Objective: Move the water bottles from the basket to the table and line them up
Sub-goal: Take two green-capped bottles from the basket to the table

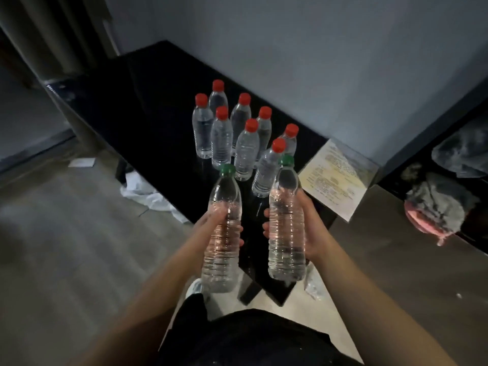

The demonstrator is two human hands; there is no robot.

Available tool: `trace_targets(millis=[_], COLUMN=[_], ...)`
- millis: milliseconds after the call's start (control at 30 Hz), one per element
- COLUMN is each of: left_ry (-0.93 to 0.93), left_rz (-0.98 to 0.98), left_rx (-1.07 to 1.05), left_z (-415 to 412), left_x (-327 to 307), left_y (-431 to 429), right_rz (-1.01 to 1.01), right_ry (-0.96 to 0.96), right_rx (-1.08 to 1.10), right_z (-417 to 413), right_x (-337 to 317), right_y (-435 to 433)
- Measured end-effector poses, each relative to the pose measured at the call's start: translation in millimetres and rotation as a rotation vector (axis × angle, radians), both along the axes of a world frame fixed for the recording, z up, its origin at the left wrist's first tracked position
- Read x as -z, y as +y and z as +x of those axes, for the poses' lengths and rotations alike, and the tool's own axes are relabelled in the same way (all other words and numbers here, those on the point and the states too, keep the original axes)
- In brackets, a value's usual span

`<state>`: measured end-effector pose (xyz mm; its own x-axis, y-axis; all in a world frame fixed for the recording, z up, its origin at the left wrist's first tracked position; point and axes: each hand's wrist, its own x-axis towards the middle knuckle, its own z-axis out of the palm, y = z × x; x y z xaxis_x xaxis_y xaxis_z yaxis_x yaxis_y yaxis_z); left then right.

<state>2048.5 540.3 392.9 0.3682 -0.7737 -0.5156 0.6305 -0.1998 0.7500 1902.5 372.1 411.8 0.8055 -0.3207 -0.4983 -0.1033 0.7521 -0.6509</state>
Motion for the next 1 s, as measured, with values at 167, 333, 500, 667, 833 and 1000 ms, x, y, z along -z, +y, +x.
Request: trace_targets(millis=[167, 333, 500, 667, 833, 1000], left_ry=[-0.149, -0.452, -0.68, -0.821, -0.966, -0.912], left_rz=[0.058, 0.111, 0.088, 0.123, 0.092, 0.072], left_rx=[0.131, 0.322, 0.337, 0.402, 0.424, 0.388], left_z=[64, 104, 115, 124, 129, 135], left_x=[-2, 9, 17, 27, 40, 51], left_y=[-5, -20, -42, -60, -76, -92], right_rz=[-0.07, -0.242, -0.576, -0.742, -0.86, -0.846], right_ry=[0.119, 0.226, 0.409, 0.534, 0.661, 0.679], right_rx=[0.2, 0.318, 0.499, 0.533, 0.467, 0.467], right_z=[41, 68, 81, 81, 88, 100], right_x=[3, 4, 13, 18, 34, 49], right_y=[13, 25, 38, 42, 42, 34])
